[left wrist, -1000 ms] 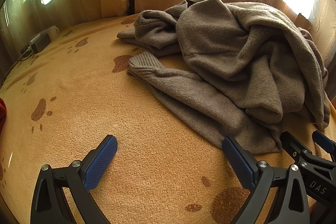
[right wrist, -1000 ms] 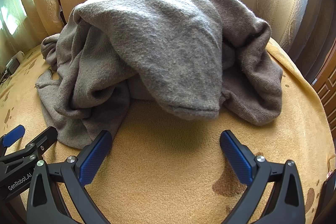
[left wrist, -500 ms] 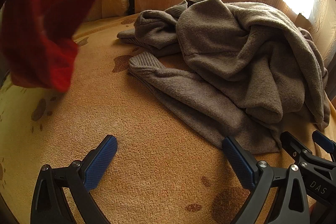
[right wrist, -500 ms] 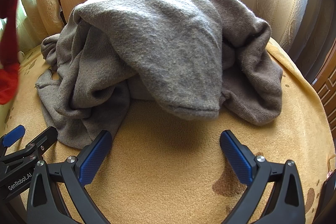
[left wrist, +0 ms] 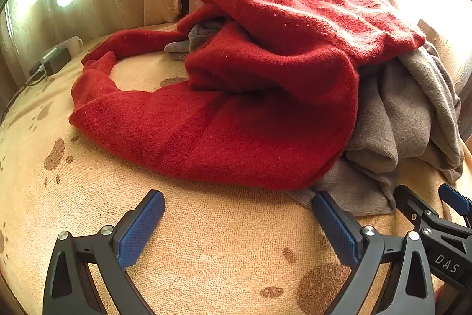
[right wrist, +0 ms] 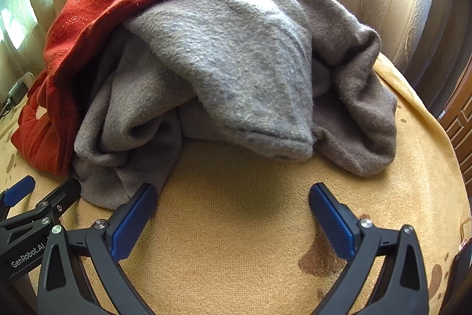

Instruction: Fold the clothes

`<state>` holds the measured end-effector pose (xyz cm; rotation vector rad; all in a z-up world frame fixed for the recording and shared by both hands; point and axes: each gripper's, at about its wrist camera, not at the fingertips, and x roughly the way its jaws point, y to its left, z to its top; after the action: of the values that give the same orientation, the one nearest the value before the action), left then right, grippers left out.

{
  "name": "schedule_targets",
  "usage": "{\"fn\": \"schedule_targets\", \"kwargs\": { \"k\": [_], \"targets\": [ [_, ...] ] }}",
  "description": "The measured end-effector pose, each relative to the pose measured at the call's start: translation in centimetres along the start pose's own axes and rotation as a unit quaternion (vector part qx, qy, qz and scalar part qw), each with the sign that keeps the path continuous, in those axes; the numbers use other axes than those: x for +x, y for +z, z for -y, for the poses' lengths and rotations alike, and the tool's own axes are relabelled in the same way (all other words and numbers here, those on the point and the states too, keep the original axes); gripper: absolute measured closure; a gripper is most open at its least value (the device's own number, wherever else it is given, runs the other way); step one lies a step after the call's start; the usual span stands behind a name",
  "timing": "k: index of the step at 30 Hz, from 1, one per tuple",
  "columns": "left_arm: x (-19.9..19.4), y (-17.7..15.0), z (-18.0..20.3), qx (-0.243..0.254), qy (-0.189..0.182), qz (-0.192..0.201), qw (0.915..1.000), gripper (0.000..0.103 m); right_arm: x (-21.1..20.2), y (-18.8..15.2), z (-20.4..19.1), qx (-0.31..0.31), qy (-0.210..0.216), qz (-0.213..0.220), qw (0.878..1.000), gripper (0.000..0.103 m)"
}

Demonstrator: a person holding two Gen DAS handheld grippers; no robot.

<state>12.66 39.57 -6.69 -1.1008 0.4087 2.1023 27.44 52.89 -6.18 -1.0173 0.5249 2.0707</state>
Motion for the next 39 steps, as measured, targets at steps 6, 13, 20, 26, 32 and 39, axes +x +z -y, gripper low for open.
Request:
{"fn": "schedule_targets", "kwargs": {
  "k": [6,13,20,26,32,39],
  "targets": [
    [0.0,0.0,0.0,0.0,0.0,0.0,1.0,0.001,0.0,0.1,-0.1,0.0,-0.001,0.0,1.0,0.0],
    [0.0,-0.1,0.3,-0.001,0.002,0.0,1.0,0.001,-0.1,0.2,-0.2,0.001,-0.001,0.0,1.0,0.0],
    [-0.2,-0.1,-0.8,0.031,-0.024,-0.021,0.999,0.001,-0.2,0.3,-0.4,-0.007,0.003,-0.002,1.0,0.0],
    [-3.7,0.8,-6.5,-0.034,0.067,0.023,0.9969,0.001,-4.3,-0.8,1.2,0.015,0.003,0.044,0.999,0.0],
    [-9.0,1.9,-9.8,-0.055,0.164,0.166,0.9707,0.001,-14.3,1.6,-0.5,-0.013,0.042,0.26,0.965,0.0],
    [-8.5,1.9,-9.4,-0.036,0.099,0.171,0.9796,0.001,-12.7,7.7,-12.0,-0.171,0.118,0.261,0.943,0.0]
  ]
}}
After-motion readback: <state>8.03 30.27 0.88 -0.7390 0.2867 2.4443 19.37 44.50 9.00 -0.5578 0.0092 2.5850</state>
